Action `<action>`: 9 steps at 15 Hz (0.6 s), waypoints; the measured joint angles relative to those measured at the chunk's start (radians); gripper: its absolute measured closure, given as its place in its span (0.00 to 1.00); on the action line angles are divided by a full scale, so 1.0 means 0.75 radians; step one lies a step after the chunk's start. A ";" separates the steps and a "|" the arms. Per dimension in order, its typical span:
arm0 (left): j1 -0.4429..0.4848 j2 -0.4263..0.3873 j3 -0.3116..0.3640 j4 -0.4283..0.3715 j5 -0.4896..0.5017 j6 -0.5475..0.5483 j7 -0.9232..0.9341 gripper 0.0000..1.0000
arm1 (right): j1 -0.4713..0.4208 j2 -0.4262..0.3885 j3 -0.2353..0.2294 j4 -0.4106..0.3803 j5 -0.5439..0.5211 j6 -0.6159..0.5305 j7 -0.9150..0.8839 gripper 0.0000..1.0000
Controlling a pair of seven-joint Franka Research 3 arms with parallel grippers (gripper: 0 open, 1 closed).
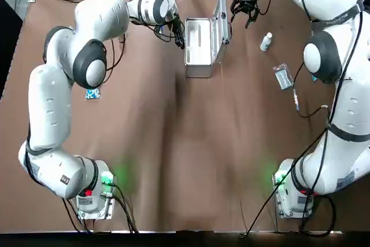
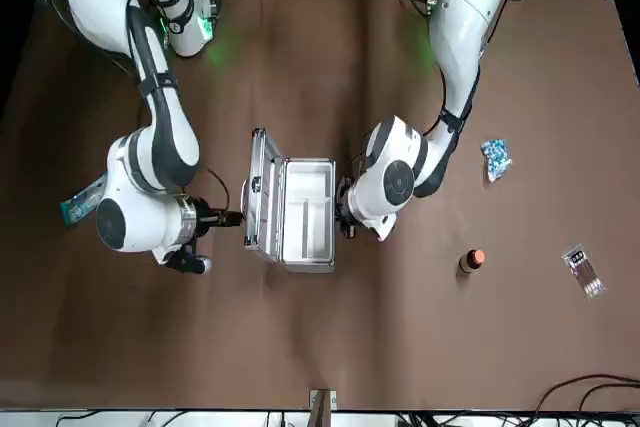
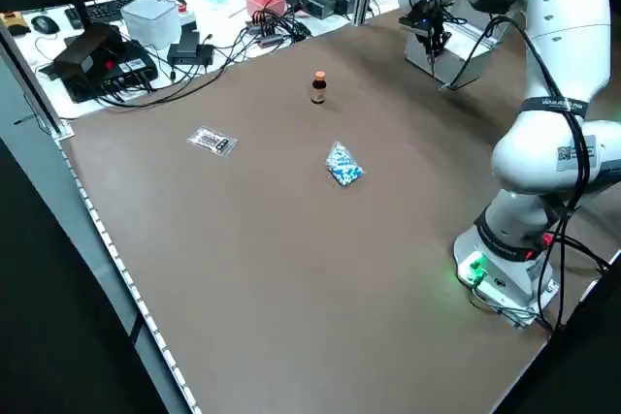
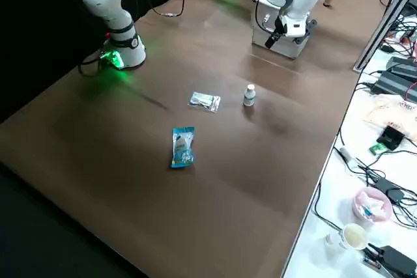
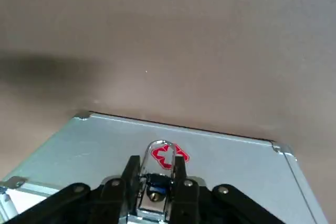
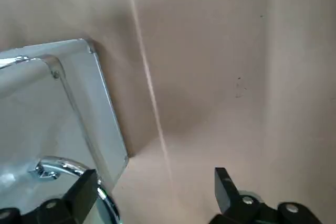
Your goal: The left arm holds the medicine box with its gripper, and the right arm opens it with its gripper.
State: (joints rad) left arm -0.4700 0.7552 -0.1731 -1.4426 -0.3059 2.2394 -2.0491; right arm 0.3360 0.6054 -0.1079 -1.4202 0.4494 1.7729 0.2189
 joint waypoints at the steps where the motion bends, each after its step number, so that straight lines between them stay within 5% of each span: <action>1: 0.000 0.000 0.000 0.000 0.001 0.000 0.000 0.69 | -0.009 0.000 0.000 0.000 0.000 0.000 -0.013 0.02; 5: -0.001 0.000 -0.003 0.000 0.020 -0.002 0.000 0.67 | -0.076 -0.002 -0.007 0.036 -0.002 -0.068 -0.099 0.02; 9: 0.005 -0.018 -0.002 0.006 0.045 -0.017 0.000 0.34 | -0.177 -0.069 -0.023 0.145 -0.194 -0.182 -0.223 0.02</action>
State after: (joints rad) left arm -0.4665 0.7414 -0.1749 -1.4381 -0.2722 2.2266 -2.0490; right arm 0.2033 0.5537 -0.1255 -1.3114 0.3036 1.6367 0.0519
